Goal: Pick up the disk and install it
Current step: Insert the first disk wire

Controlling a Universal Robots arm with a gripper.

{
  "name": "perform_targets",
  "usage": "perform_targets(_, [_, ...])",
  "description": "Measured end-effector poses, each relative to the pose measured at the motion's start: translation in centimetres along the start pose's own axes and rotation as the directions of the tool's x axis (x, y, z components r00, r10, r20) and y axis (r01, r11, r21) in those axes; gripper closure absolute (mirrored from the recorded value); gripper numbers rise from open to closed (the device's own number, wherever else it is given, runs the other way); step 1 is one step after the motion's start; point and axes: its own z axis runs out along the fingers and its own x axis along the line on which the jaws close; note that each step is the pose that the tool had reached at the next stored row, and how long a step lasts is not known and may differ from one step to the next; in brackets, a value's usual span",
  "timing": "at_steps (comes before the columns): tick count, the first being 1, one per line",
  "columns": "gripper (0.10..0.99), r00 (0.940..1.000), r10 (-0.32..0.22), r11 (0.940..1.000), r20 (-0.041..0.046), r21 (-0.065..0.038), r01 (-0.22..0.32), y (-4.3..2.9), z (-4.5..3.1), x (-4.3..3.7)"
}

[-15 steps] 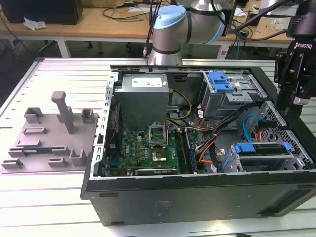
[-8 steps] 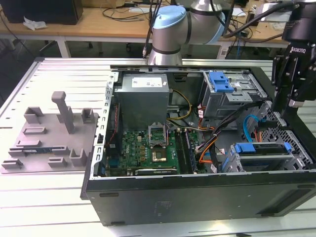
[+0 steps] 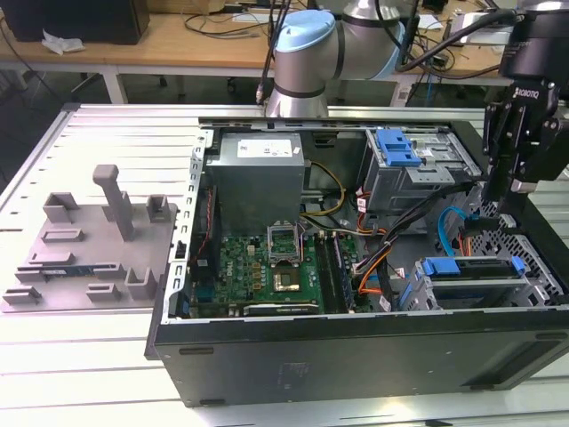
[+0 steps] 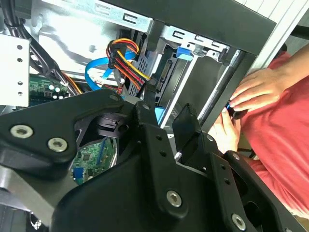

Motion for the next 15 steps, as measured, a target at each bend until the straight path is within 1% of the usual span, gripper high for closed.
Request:
perform_targets(1, [0.663,1.0000,0.000,1.0000,0.0001,0.000,0.000,0.00,0.02,-0.03])
perform_targets(3, [0.663,1.0000,0.001,1.0000,0.0006,0.004,-0.001,0.01,0.31,-0.15])
perform_targets(10, [0.663,1.0000,0.003,1.0000,0.0014,0.007,-0.003,0.05,1.17,-0.55])
perform_targets(12, [0.663,1.0000,0.004,1.0000,0.0015,0.009,-0.004,0.20,1.36,-0.60])
perform_targets(14, [0.663,1.0000,0.006,0.9999,0.0028,0.015,-0.006,0.33,1.71,-0.72])
perform_targets(15, [0.663,1.0000,0.007,0.9998,0.0031,0.016,-0.007,0.34,1.83,-0.77])
